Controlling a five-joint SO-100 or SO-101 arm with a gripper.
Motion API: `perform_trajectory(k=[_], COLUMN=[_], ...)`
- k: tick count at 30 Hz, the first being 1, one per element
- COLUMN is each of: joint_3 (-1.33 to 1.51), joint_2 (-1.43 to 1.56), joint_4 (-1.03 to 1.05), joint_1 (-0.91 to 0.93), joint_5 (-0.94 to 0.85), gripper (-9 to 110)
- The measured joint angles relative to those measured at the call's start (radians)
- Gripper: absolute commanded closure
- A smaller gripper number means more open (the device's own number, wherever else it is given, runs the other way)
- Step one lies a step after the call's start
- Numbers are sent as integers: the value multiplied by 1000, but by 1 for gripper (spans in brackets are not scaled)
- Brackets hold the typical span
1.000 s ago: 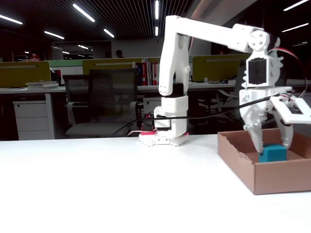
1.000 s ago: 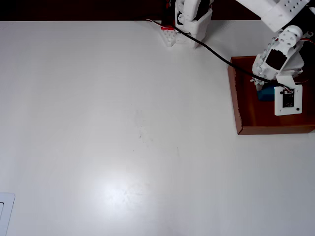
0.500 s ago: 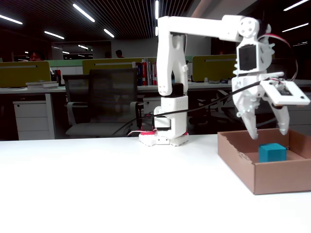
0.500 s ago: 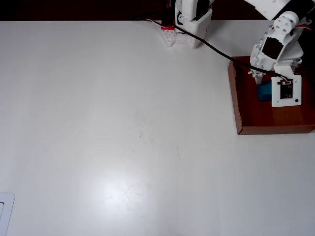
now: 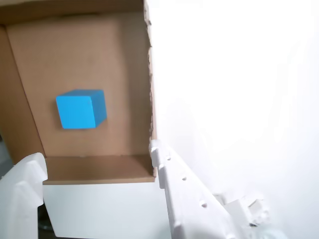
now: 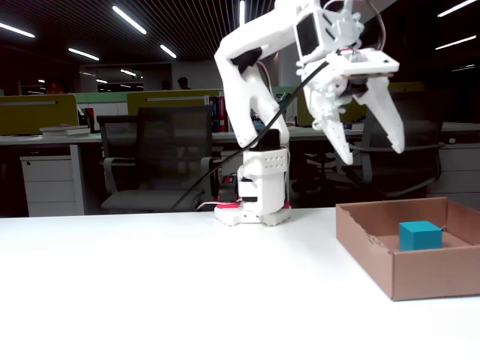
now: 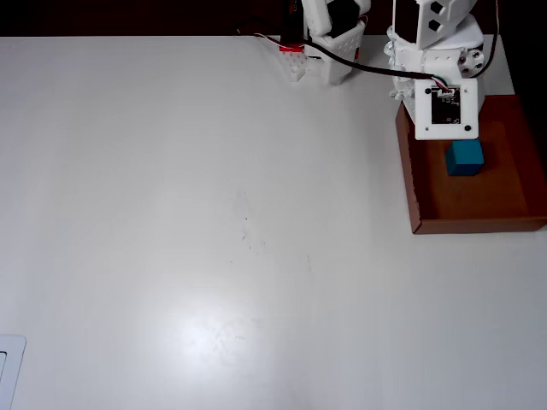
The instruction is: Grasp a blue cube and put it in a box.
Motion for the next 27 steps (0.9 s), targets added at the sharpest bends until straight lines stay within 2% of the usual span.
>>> perform_trajectory(k=[9, 17, 27], joint_3=[129, 373, 696], joint_2=[316, 683, 1034], joint_4=[51, 55, 61], joint_1=[97, 173, 245], joint_5=[-114, -215, -227], gripper=[76, 76, 77])
